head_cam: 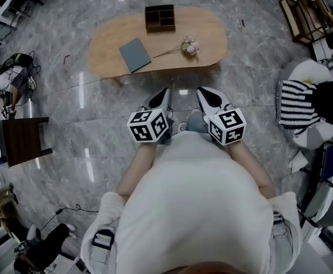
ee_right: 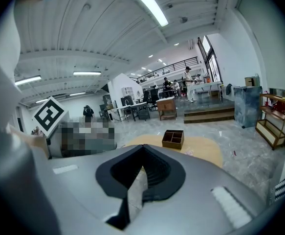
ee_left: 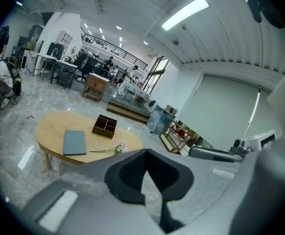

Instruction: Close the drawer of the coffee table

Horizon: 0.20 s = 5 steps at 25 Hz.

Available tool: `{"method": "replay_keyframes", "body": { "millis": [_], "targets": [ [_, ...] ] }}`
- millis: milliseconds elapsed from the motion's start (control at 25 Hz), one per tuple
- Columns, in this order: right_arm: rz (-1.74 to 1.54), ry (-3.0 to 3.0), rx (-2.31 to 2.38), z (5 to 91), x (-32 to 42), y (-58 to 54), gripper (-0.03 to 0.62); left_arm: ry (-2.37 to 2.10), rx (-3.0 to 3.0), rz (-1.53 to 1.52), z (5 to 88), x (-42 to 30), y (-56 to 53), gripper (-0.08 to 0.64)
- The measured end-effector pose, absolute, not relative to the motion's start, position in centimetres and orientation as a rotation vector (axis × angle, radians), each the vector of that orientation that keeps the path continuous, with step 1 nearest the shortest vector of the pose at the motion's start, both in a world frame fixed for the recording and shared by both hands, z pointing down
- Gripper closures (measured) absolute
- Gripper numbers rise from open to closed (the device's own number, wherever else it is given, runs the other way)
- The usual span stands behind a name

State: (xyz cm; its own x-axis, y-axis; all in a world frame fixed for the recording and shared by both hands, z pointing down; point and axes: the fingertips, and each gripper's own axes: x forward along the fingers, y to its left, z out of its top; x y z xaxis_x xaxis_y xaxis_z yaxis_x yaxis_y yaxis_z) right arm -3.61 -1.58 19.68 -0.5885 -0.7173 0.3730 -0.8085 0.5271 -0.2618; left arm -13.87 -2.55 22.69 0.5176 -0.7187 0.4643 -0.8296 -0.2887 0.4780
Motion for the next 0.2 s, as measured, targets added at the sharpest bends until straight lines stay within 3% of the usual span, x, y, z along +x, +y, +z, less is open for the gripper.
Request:
{"method": "replay_keyframes", "body": {
  "millis": [200],
  "targets": [
    [0.614, -2.542, 1.296, 19.88, -3.42, -1.74, 0.595, -1.264, 2.063, 0.205, 22.74, -14.09, -2.69, 0.558]
  ]
}}
